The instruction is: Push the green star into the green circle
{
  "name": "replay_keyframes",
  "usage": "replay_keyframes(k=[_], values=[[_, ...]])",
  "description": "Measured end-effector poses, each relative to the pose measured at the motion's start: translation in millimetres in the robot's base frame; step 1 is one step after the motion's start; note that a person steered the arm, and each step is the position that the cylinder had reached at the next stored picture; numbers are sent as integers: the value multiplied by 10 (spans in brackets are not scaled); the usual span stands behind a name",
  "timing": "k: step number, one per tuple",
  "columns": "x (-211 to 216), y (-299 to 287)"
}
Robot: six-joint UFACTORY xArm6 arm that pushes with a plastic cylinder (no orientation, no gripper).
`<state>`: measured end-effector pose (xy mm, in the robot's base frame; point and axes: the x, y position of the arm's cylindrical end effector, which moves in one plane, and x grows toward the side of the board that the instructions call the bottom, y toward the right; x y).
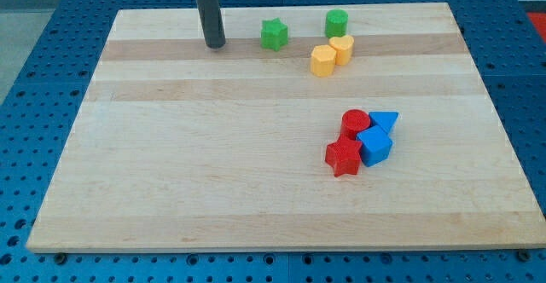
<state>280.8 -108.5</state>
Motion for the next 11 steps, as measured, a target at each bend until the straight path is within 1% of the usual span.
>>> replay_keyframes(k=[2,3,4,9,10,11], values=[[-17,572],[-17,697],[-27,962],[-27,1554],[-27,1554],[-22,1393]])
